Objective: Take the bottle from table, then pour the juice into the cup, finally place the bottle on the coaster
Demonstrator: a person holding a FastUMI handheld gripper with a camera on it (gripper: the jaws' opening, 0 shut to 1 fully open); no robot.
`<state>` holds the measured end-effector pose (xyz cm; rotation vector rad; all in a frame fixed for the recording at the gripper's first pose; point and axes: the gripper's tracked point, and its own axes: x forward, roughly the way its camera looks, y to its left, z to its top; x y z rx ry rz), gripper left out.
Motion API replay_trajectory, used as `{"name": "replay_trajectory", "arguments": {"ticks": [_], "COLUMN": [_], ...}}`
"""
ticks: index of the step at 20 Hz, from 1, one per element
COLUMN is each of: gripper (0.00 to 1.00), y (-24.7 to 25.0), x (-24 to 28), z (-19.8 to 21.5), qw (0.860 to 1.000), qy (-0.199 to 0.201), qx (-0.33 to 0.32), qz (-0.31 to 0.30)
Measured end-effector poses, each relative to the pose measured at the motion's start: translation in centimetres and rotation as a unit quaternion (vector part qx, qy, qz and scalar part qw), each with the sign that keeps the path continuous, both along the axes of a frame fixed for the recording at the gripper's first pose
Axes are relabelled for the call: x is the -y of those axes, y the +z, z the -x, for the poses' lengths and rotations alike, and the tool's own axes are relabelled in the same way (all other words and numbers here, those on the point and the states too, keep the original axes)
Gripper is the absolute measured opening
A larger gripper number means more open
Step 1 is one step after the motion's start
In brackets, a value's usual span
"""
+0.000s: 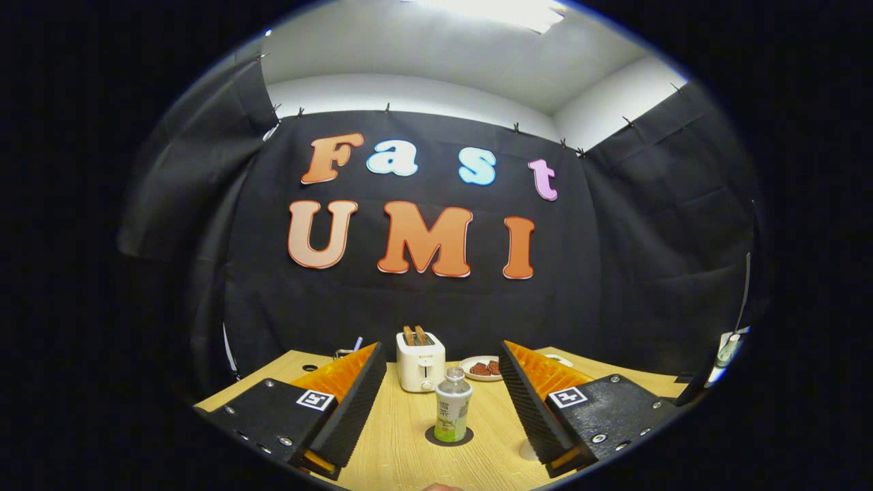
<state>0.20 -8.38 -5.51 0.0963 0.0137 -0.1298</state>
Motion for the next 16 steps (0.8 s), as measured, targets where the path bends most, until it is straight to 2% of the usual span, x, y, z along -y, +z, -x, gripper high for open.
{"name": "replay_trajectory", "arguments": {"ticks": [4, 7, 16], "gripper": [0.98, 0.98, 0.99], "y": [5.7, 8.0, 8.8], "x": [-2.2, -3.0, -4.5], "z": [1.3, 2.0, 2.1], "qw": [0.999, 0.998, 0.992], "qy": [0.014, 0.019, 0.097], "qx": [0.038, 0.053, 0.075], "qz": [0.012, 0.014, -0.036]}}
